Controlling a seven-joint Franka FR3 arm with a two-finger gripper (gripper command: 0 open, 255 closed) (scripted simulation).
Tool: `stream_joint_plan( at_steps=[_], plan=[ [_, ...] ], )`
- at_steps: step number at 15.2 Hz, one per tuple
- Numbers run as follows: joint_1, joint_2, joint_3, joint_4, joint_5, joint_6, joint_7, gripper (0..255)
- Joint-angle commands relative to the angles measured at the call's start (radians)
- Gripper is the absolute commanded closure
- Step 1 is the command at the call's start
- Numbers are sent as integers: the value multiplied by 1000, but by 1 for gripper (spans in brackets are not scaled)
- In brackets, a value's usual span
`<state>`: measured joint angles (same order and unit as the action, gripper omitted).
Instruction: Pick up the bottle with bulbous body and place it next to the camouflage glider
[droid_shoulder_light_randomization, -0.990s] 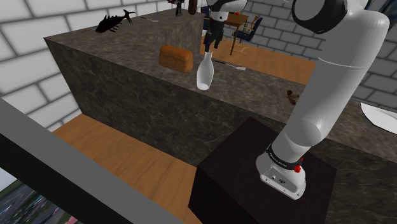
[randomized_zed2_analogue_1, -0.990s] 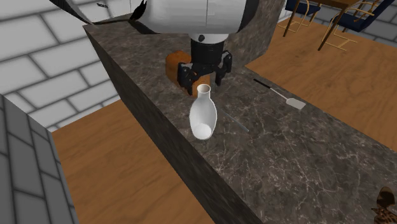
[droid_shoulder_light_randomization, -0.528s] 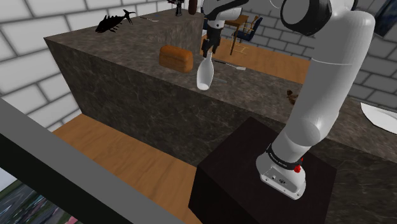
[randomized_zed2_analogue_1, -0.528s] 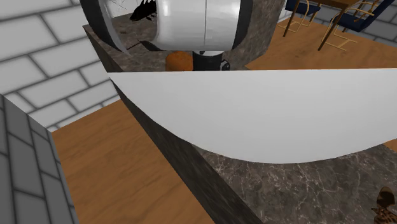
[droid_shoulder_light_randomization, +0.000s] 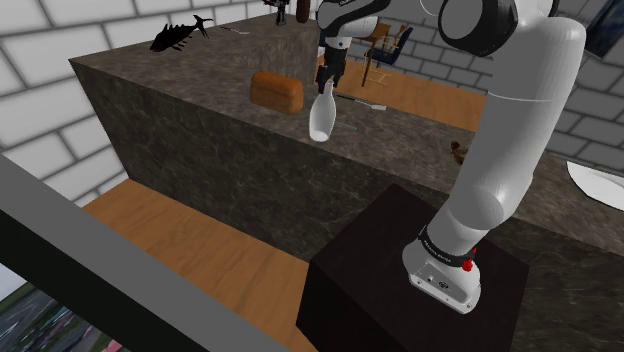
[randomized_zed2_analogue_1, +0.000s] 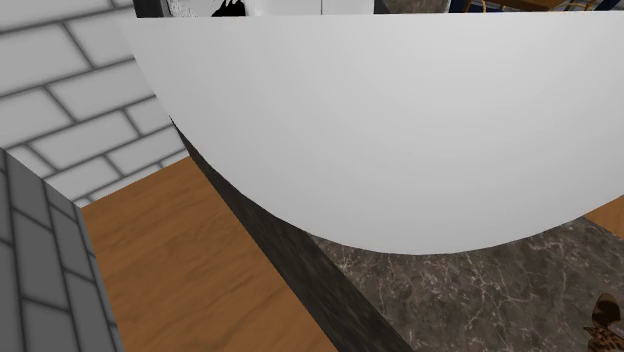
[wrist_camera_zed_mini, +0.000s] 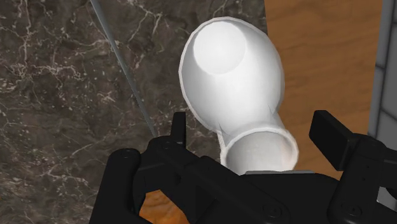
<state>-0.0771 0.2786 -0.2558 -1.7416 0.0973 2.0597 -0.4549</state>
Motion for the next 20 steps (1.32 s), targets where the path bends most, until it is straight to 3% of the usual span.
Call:
stream_joint_plan(
  at_steps=[1,2,11,20],
  plan=[
    [0,0,0,0,0,0,0,0],
    [0,0,0,0,0,0,0,255],
    [0,0,0,0,0,0,0,255],
    [0,-27,-4,85,-11,-111,9,255]
  ],
)
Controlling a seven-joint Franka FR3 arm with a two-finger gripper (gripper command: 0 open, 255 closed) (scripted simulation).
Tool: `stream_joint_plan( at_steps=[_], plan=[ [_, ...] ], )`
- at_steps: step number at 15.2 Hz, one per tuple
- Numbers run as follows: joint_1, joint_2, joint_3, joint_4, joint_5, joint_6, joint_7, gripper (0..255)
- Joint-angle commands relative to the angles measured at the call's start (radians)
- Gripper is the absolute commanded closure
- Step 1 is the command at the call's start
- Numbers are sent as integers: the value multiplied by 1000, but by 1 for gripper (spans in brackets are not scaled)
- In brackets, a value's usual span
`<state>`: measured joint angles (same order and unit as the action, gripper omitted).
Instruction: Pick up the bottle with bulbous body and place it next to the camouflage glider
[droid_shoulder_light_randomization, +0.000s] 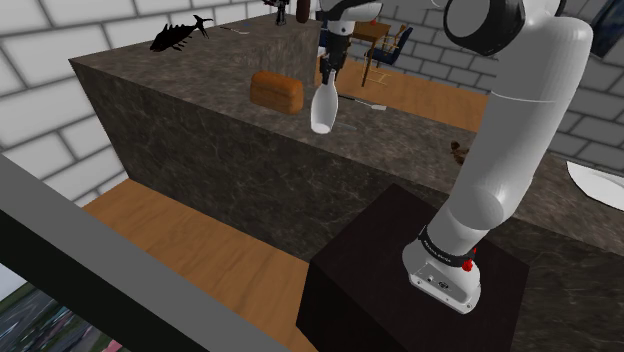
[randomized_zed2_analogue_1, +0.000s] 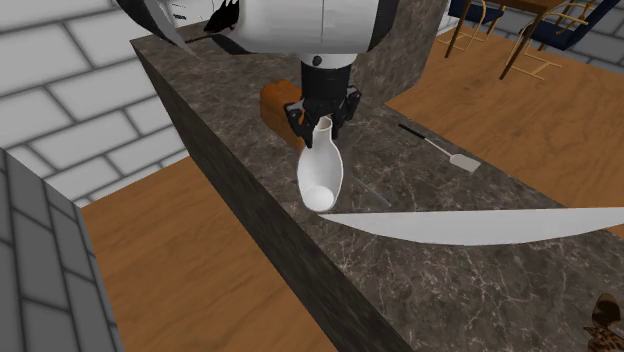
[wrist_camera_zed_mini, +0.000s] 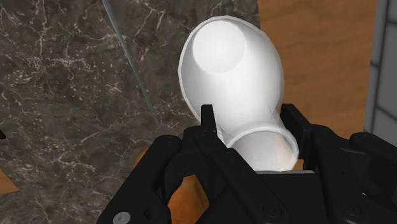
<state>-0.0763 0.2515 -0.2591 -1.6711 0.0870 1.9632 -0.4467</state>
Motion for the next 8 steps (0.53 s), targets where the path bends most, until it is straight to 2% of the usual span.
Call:
stream_joint_plan(
  at_steps=[1,8],
  plan=[
    [-1,-2,-1,25,-1,-27,1,255],
    [-2,-10,-3,109,-5,-118,5,255]
  ],
)
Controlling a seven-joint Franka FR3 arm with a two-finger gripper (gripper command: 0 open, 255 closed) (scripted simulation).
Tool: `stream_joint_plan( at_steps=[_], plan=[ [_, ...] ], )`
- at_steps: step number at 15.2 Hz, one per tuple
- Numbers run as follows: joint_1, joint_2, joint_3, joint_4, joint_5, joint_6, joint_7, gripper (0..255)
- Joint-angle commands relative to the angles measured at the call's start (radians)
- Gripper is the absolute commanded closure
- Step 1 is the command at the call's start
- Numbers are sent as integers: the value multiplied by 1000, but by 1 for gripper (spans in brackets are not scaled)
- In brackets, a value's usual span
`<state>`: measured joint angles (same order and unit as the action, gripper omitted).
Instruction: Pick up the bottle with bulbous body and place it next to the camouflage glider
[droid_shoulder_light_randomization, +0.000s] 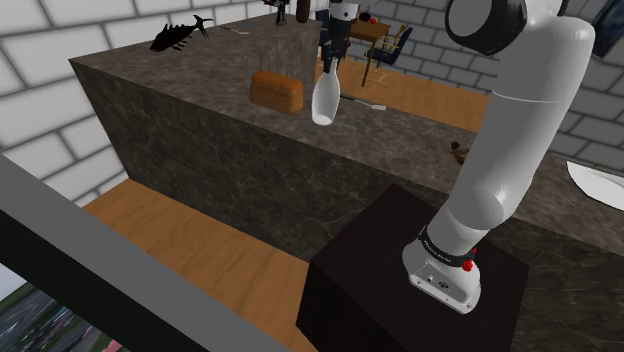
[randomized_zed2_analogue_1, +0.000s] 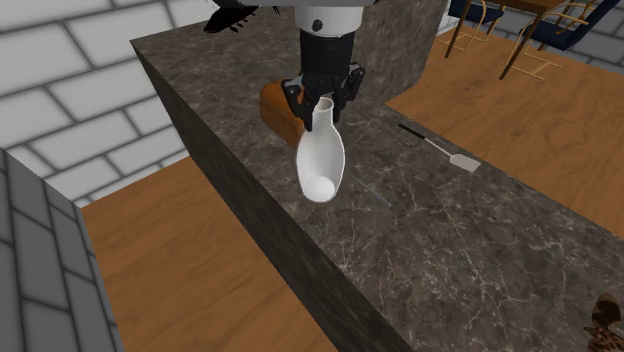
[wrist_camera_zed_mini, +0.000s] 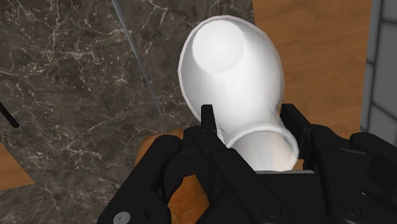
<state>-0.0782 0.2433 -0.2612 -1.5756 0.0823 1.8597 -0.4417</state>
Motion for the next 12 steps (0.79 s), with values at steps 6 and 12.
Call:
stream_joint_plan(
  at_steps=[6,12],
  plan=[
    [-16,-54,-15,-9,-11,-45,-28,255],
    [-64,-190,-60,-180,-41,-7,-122,255]
  ],
)
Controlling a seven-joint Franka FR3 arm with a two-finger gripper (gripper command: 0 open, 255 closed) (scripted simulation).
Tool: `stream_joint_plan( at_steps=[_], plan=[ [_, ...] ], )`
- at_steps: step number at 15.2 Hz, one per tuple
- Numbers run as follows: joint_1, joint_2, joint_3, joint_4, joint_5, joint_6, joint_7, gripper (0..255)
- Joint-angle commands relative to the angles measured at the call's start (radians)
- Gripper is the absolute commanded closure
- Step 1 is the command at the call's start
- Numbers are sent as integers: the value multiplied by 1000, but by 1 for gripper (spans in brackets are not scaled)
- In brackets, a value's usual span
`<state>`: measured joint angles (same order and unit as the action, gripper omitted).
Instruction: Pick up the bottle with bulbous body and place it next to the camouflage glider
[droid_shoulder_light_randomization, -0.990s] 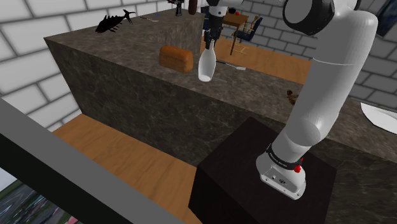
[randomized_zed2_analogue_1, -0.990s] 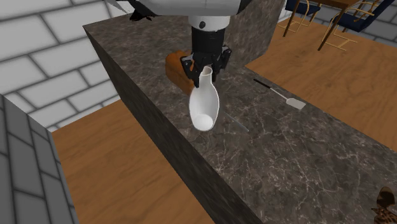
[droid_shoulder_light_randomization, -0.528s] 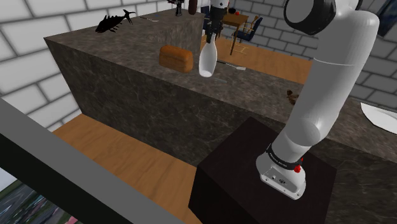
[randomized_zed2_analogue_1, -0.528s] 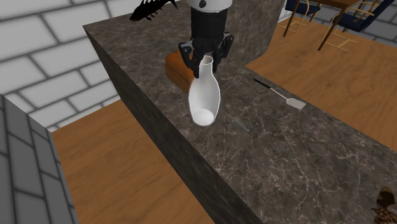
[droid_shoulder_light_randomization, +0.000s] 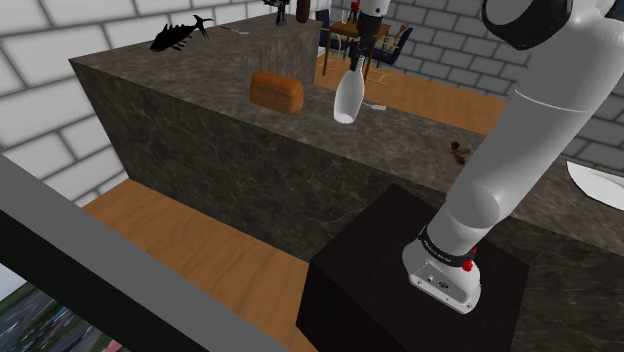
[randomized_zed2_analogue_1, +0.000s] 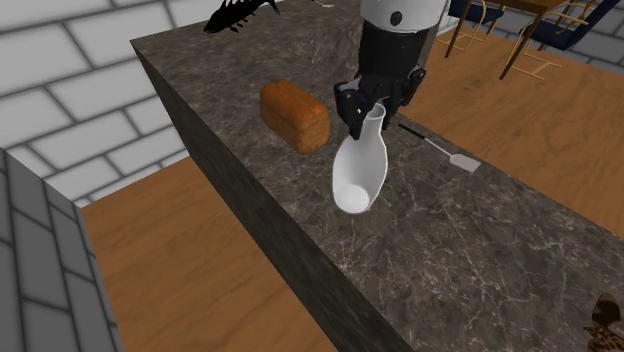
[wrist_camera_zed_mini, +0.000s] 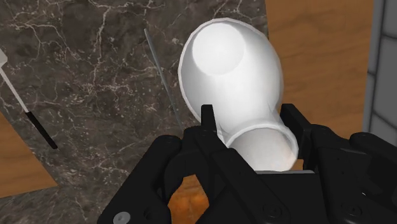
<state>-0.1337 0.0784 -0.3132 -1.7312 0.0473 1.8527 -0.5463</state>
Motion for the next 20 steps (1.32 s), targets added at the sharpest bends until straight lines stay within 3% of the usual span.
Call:
stream_joint_plan(
  at_steps=[1,10,20],
  plan=[
    [-18,-45,-17,-48,-11,5,-34,255],
    [-104,-186,-106,-199,-60,21,-195,255],
    [-205,-257,-233,-255,-102,14,-408,255]
  ],
)
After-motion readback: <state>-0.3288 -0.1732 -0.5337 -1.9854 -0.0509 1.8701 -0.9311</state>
